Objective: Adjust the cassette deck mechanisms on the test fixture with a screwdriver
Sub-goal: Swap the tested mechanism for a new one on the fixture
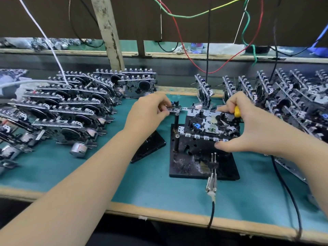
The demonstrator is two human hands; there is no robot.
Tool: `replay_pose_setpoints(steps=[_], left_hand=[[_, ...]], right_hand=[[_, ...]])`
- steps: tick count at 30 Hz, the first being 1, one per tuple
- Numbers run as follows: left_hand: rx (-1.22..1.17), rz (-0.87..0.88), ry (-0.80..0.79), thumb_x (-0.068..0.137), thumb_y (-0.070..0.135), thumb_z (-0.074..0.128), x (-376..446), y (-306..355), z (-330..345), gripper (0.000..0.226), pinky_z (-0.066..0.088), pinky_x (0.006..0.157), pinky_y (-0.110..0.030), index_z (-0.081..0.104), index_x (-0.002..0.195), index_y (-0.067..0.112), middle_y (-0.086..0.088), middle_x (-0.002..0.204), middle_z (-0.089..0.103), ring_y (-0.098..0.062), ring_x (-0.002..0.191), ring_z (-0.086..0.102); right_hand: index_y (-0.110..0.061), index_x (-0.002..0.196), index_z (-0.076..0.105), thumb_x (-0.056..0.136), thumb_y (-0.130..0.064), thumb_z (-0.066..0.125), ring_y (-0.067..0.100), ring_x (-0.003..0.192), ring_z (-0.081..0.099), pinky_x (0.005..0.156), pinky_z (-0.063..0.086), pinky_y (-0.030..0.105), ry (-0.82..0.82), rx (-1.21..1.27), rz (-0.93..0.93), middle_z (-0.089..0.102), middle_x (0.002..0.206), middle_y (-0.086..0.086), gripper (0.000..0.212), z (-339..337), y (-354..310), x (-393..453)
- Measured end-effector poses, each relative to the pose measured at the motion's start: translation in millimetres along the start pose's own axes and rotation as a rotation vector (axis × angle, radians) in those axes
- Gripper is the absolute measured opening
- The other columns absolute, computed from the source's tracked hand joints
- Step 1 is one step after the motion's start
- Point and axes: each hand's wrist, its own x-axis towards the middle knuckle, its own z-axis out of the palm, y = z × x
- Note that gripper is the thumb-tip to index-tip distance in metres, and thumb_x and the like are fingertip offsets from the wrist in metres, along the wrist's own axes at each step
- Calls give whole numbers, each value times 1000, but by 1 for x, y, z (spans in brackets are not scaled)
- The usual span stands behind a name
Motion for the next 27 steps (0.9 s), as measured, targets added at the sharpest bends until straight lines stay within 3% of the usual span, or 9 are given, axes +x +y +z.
replay_pose_setpoints(steps=[3, 6, 8, 11, 15, 17, 19, 22, 27], left_hand=[[-294, -14, 93, 95, 19, 64, -10, 4, -7, 15, 56, 80, -31, 70, 104, 28, 14, 93, 71, -6, 86, 67], [-681, 19, -212, 91, 24, 65, -26, 4, -21, 33, 49, 94, -19, 63, 124, 29, 11, 122, 70, -2, 114, 63], [-538, 82, -417, 86, 27, 77, -34, -2, -24, 58, 37, 106, -10, 53, 139, 31, 19, 138, 59, 7, 129, 50], [-323, 109, -383, 77, 34, 86, -35, -5, -24, 75, 28, 100, 2, 49, 142, 37, 31, 139, 53, 19, 127, 43], [-223, 147, -352, 73, 41, 84, -27, 4, -27, 78, 27, 99, 2, 48, 143, 37, 32, 138, 53, 23, 125, 42], [-170, 141, -375, 70, 46, 82, -23, 7, -30, 81, 30, 99, -4, 46, 142, 39, 33, 136, 54, 24, 123, 42], [-111, 139, -422, 68, 51, 81, -19, 10, -33, 87, 31, 94, -5, 42, 144, 40, 32, 136, 54, 26, 119, 42], [-39, 132, -477, 66, 53, 82, -9, 15, -36, 96, 33, 89, -5, 35, 149, 38, 30, 137, 54, 21, 115, 46], [-51, 113, -488, 68, 51, 82, -11, 18, -37, 94, 34, 95, -7, 36, 149, 37, 31, 136, 54, 16, 121, 46]], right_hand=[[-42, 96, 28, 58, -42, 89, 26, 100, 59, 67, 37, 8, -35, -46, -32, 56, 128, -12, 71, -1, 0, 6], [-43, 97, 28, 59, -39, 89, 31, 88, 61, 63, 41, 16, -52, -56, -55, 58, 125, -13, 72, -1, -2, 12], [-43, 95, 28, 59, -39, 89, 24, 83, 60, 61, 42, 13, -72, -59, -70, 59, 124, -14, 71, -1, -2, 16], [-45, 94, 28, 59, -39, 89, 25, 98, 61, 67, 42, 16, -114, -93, -81, 57, 127, -7, 70, 0, -1, 21], [-39, 93, 29, 62, -33, 91, -1, 57, 59, 44, 40, 15, -124, -79, -68, 55, 129, -2, 70, -2, 1, 26], [-37, 94, 28, 59, -39, 90, 6, 82, 64, 60, 47, 20, -145, -118, -79, 54, 130, -4, 72, -2, 1, 26], [-38, 94, 27, 57, -44, 89, 31, 110, 59, 85, 49, 42, -165, -164, -69, 55, 130, -1, 73, -2, -1, 26], [-39, 95, 27, 58, -45, 92, 29, 116, 57, 89, 48, 45, -201, -181, -51, 53, 136, -5, 75, -10, -4, 22], [-40, 93, 27, 56, -36, 94, -5, 63, 60, 63, 43, 33, -191, -233, -14, 58, 131, -17, 76, -29, -1, 16]])
